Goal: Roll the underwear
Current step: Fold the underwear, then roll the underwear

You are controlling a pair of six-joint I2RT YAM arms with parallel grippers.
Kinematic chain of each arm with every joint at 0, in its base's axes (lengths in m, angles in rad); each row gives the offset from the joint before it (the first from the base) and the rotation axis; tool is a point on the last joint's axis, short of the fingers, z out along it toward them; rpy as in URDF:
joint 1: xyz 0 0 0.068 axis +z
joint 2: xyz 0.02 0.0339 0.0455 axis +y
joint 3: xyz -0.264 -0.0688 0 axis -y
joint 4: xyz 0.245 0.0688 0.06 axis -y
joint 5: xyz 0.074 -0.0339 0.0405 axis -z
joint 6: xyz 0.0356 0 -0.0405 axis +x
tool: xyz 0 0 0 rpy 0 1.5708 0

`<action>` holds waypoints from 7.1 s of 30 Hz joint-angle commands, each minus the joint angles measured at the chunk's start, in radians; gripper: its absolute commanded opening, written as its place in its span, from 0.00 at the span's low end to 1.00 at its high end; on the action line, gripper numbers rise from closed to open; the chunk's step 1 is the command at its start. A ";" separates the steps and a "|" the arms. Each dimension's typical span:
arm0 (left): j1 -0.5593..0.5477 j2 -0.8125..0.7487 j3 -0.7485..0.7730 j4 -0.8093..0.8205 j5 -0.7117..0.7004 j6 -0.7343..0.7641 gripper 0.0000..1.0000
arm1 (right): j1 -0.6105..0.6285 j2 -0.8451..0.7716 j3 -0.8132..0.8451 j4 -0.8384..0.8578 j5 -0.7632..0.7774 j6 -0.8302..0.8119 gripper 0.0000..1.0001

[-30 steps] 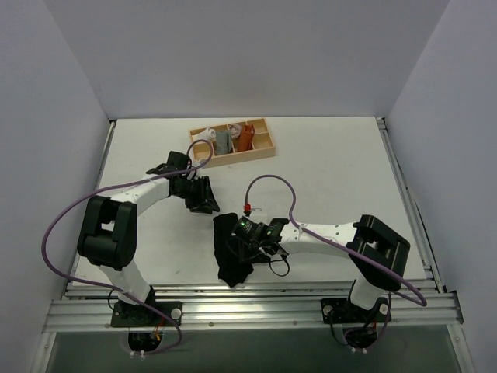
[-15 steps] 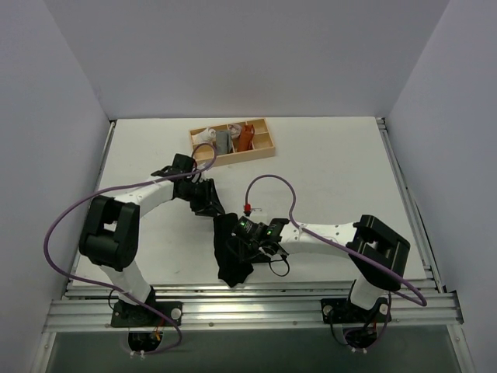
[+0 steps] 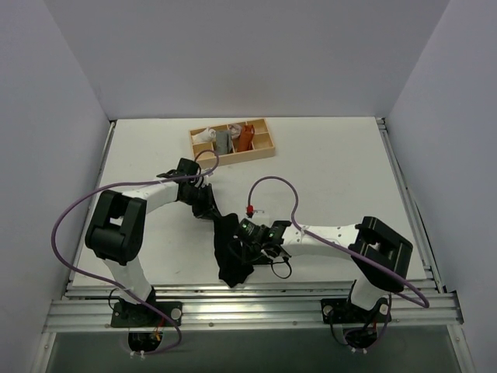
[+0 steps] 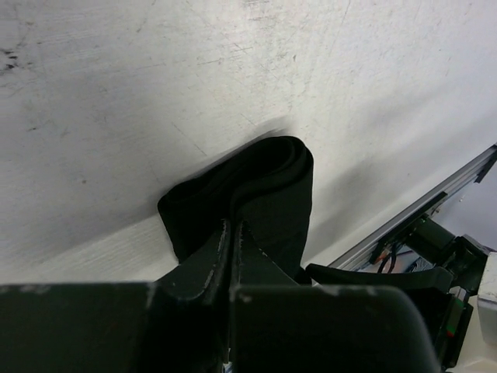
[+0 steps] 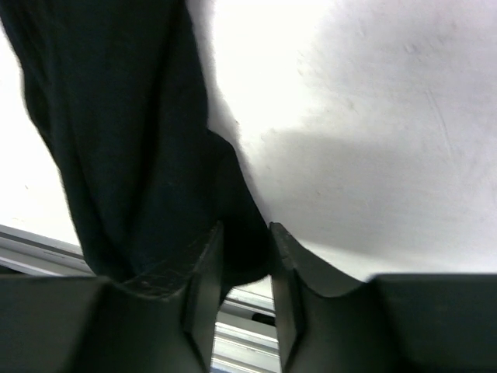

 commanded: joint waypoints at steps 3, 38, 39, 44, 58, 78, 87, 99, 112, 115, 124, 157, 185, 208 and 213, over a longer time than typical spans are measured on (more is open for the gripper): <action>0.049 -0.056 -0.044 0.012 -0.041 0.037 0.02 | 0.020 -0.092 -0.104 0.002 0.058 0.084 0.21; 0.083 -0.246 -0.082 0.042 0.076 -0.060 0.38 | 0.093 0.052 0.028 0.203 -0.011 0.000 0.20; 0.083 -0.248 -0.104 0.076 0.129 -0.077 0.38 | 0.095 0.059 0.004 0.237 -0.017 0.005 0.20; 0.045 -0.194 -0.139 0.242 0.211 -0.162 0.34 | 0.110 0.099 0.002 0.245 -0.008 -0.009 0.20; 0.094 -0.123 -0.260 0.127 -0.048 -0.115 0.27 | 0.164 0.024 -0.056 0.151 0.058 0.054 0.19; 0.065 -0.244 -0.228 -0.041 -0.168 -0.196 0.28 | 0.094 0.049 -0.023 0.053 0.101 0.022 0.14; 0.051 -0.524 -0.029 -0.406 -0.423 -0.281 0.35 | -0.224 0.125 0.135 -0.105 0.169 -0.357 0.17; 0.100 -0.039 0.281 -0.227 -0.227 0.038 0.42 | -0.497 0.304 0.767 -0.448 0.091 -0.644 0.29; 0.068 -0.111 -0.043 -0.167 -0.154 0.000 0.41 | -0.292 0.064 0.524 -0.277 0.015 -0.416 0.33; -0.019 -0.204 -0.159 -0.121 -0.108 -0.089 0.40 | -0.264 0.012 0.475 -0.258 0.020 -0.420 0.34; 0.101 -0.447 -0.176 -0.262 -0.222 -0.178 0.49 | -0.086 -0.010 0.370 -0.143 -0.023 -0.587 0.47; 0.482 -0.332 -0.194 -0.222 -0.035 -0.195 0.51 | 0.324 0.283 0.387 -0.136 0.236 -0.794 0.57; 0.442 -0.415 -0.297 -0.166 0.074 -0.170 0.50 | 0.066 0.199 0.235 0.047 -0.143 -0.690 0.00; 0.172 -0.487 -0.484 0.279 0.149 -0.370 0.52 | -0.272 0.221 0.022 0.576 -0.727 -0.420 0.00; 0.105 -0.430 -0.447 0.253 0.091 -0.376 0.54 | -0.296 0.239 -0.023 0.679 -0.765 -0.364 0.00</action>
